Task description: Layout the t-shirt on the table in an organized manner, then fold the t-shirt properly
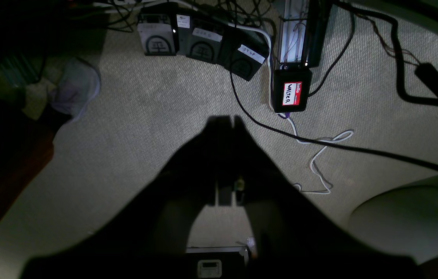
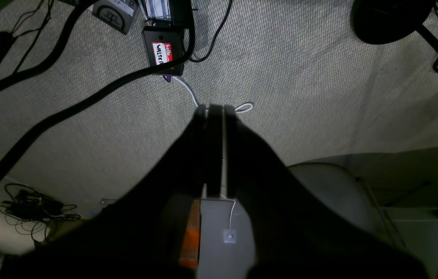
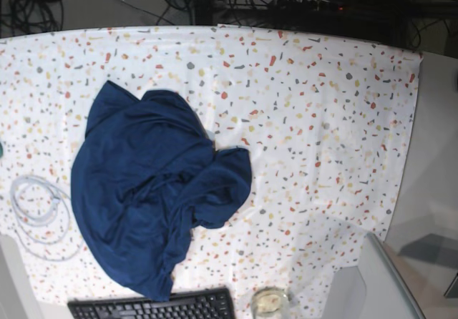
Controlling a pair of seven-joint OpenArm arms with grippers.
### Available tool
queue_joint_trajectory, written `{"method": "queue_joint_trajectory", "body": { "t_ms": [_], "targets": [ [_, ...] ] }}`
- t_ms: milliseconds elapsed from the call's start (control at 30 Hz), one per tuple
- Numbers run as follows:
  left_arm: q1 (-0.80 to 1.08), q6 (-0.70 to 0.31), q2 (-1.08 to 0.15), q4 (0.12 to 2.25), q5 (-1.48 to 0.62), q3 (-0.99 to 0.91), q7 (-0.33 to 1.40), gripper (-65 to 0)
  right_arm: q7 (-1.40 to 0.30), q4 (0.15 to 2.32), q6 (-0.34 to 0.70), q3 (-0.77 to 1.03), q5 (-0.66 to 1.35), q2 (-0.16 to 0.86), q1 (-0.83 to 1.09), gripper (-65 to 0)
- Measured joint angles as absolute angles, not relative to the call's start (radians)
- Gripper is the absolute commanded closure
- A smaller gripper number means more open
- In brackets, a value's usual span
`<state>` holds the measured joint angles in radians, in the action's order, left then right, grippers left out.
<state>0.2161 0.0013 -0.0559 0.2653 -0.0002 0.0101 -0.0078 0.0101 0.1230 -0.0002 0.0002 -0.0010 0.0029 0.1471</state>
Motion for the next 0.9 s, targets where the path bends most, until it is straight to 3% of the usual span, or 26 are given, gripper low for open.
{"method": "queue_joint_trajectory", "body": {
  "t_ms": [100,233,400,567,733,900],
  "targets": [
    [0.275,0.000,-0.063,0.337,-0.001,0.010,-0.012,0.0,0.012,0.152,-0.001,0.002,0.000,0.003,0.191,-0.2],
    [0.505,0.003,-0.109,0.641,-0.004,0.010,-0.006,0.0,-0.073,0.316,0.002,0.107,0.029,0.014,0.344,-0.2],
    [0.727,0.004,-0.165,0.995,-0.004,0.001,0.014,0.0,-0.245,0.799,-0.017,0.170,0.021,0.068,0.622,-0.2],
    [0.871,0.001,-0.209,1.245,-0.004,0.001,0.008,0.0,-0.316,1.222,0.004,0.167,0.037,0.004,0.857,-0.2],
    [1.024,0.004,-0.280,1.491,-0.009,-0.005,0.021,0.0,-0.399,1.568,-0.012,0.170,0.025,0.017,1.024,-0.2],
    [1.108,-0.003,-0.355,1.777,-0.212,0.001,0.012,0.0,-0.469,1.976,-0.001,0.164,0.036,0.010,1.132,0.0]
  ]
}}
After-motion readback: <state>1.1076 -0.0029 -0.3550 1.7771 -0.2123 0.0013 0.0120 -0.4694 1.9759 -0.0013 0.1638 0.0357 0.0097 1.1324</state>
